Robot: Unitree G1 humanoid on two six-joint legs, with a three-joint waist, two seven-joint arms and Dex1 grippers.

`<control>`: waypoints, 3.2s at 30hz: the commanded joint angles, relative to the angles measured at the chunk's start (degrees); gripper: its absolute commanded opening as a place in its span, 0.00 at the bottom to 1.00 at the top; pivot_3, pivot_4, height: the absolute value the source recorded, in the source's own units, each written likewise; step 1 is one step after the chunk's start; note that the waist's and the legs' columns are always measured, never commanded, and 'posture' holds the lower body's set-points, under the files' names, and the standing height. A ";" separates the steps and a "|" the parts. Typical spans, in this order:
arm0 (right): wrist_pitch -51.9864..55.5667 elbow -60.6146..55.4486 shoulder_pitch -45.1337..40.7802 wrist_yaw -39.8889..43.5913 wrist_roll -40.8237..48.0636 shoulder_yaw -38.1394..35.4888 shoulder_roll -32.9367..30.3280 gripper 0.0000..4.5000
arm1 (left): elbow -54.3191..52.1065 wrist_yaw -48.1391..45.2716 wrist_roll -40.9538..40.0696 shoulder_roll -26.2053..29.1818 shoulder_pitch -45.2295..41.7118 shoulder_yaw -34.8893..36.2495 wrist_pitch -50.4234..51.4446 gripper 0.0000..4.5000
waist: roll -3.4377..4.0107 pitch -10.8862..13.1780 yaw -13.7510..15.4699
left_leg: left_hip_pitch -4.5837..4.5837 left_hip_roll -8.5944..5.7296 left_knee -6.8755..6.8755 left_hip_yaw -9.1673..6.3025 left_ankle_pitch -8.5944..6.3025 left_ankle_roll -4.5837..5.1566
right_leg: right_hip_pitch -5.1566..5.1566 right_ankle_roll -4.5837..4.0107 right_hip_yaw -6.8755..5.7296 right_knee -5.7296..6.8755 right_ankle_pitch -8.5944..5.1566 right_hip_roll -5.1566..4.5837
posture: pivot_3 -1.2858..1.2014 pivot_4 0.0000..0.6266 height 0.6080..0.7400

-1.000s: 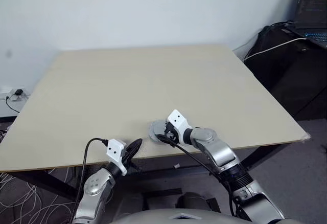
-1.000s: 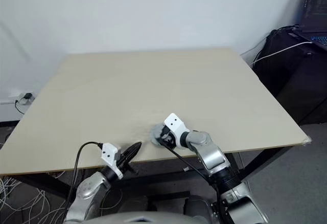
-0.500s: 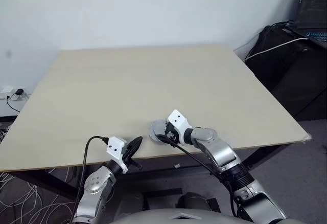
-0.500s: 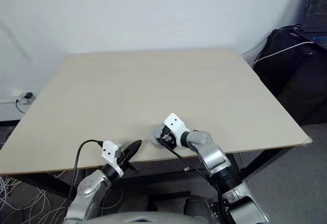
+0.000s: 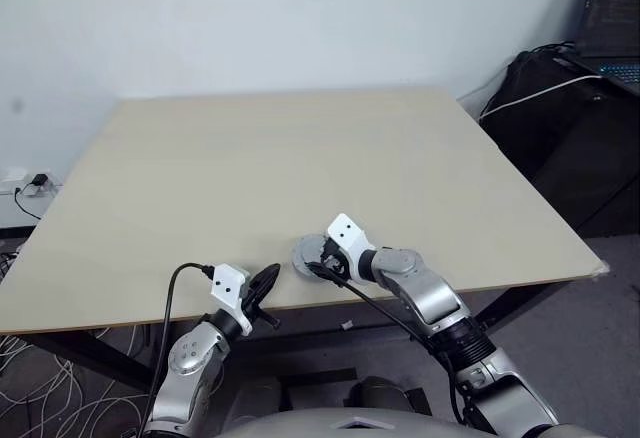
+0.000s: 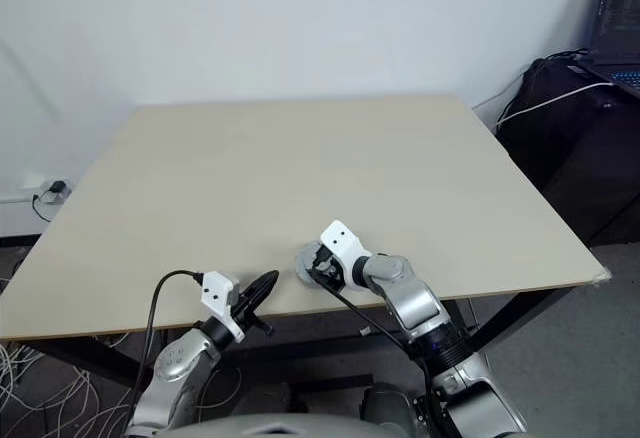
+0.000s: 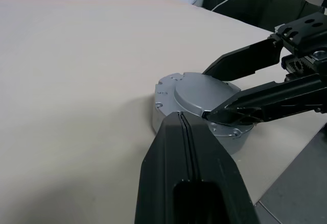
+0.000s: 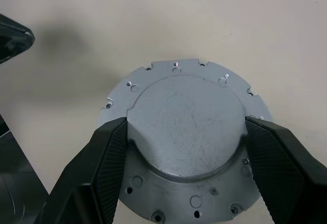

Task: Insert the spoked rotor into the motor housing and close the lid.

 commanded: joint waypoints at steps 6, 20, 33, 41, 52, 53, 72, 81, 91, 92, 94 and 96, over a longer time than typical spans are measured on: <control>3.78 4.32 1.33 -2.29 -2.86 0.78 -1.62 0.71 | 1.89 1.24 2.79 3.22 -5.63 3.31 0.83 0.00 | 0.01 0.01 0.34 | 0.00 0.02 0.00 -0.03 0.00 0.00 | 0.03 0.02 -0.61 0.00 0.01 -0.35 | 0.52 0.00 1.00; 3.42 4.43 1.28 -3.15 -2.74 0.81 -0.62 0.71 | 6.72 -1.71 2.12 3.19 -21.07 1.95 18.28 0.00 | -0.07 0.02 0.48 | 0.06 0.04 0.03 -0.03 0.01 -0.02 | 0.09 0.26 -1.01 0.00 0.16 -0.34 | 0.52 0.00 1.00; 3.01 4.35 1.24 -3.74 -2.65 0.76 -0.04 0.71 | 9.07 -3.29 3.58 2.31 -30.82 -1.61 33.77 0.00 | -0.16 0.07 0.35 | 0.08 0.04 0.06 -0.03 0.02 -0.02 | 0.11 0.34 -1.00 0.00 0.23 -0.28 | 0.52 0.00 1.00; 2.96 4.20 1.09 -3.87 -2.70 0.83 0.03 0.71 | 11.61 -5.18 4.85 3.02 -34.49 -4.28 39.06 0.00 | -0.21 0.12 0.27 | 0.08 0.03 0.06 -0.05 0.02 -0.03 | 0.10 0.35 -1.00 0.00 0.24 -0.29 | 0.52 0.00 1.00; 3.12 3.62 1.65 -4.10 -2.69 0.91 -0.01 0.71 | 11.87 -5.37 8.04 4.02 -35.27 -8.02 43.90 0.00 | -0.18 0.08 0.31 | 0.10 0.04 0.05 -0.10 0.02 -0.03 | 0.12 0.35 -0.99 -0.01 0.25 -0.38 | 0.52 0.00 1.00; 3.11 3.61 1.65 -4.09 -2.70 0.98 -0.02 0.71 | 11.64 -6.01 7.87 4.15 -35.26 -8.38 44.34 0.00 | -0.16 0.06 0.31 | 0.10 0.04 0.05 -0.10 0.02 -0.03 | 0.12 0.35 -0.99 -0.01 0.25 -0.40 | 0.52 0.00 1.00; 1.83 1.45 2.08 -2.62 -0.97 0.04 0.25 0.99 | 9.37 -8.96 6.98 4.15 -34.13 -9.37 46.64 0.00 | -0.15 0.07 0.54 | 0.04 0.02 -0.02 -0.17 -0.04 -0.11 | 0.08 0.33 -0.99 -0.16 0.23 -0.42 | 0.52 0.00 1.00; 3.09 -3.95 3.43 3.41 2.82 0.52 -0.64 0.99 | 9.43 -8.93 7.00 4.01 -33.50 -9.42 46.64 0.00 | -0.27 0.15 1.05 | -0.01 0.01 -0.02 -0.17 -0.11 -0.13 | 0.05 0.27 -1.00 -0.23 0.19 -0.38 | 0.52 0.00 1.00; 2.78 -7.23 4.20 2.38 3.55 -2.07 -1.00 0.99 | 9.86 -9.05 6.92 3.64 -33.67 -9.46 46.25 0.00 | -0.32 0.19 1.53 | -0.13 -0.03 -0.02 -0.16 -0.35 -0.05 | 0.12 0.26 -1.07 -0.62 0.17 -0.27 | 0.52 0.00 1.00; 2.58 -7.19 4.21 1.70 3.45 -2.63 -0.73 0.99 | 9.90 -9.06 6.94 3.60 -33.68 -9.47 46.22 0.00 | -0.32 0.19 1.53 | -0.13 -0.02 -0.03 -0.17 -0.35 -0.04 | 0.16 0.30 -1.08 -0.70 0.20 -0.25 | 0.52 0.00 1.00; 1.81 -7.03 4.26 -0.21 3.15 -4.18 -0.08 0.99 | 10.05 -9.12 7.02 3.58 -33.71 -9.55 46.14 0.00 | -0.31 0.20 1.52 | -0.12 -0.02 -0.03 -0.17 -0.36 -0.03 | 0.22 0.39 -1.08 -0.80 0.25 -0.25 | 0.52 0.00 1.00; 1.60 -7.59 4.52 -1.26 3.35 -5.19 0.16 0.99 | 10.05 -9.22 7.10 3.59 -33.67 -9.69 46.10 0.00 | -0.32 0.23 1.56 | -0.12 -0.03 -0.02 -0.16 -0.37 -0.01 | 0.26 0.46 -1.07 -0.86 0.29 -0.26 | 0.52 0.00 1.00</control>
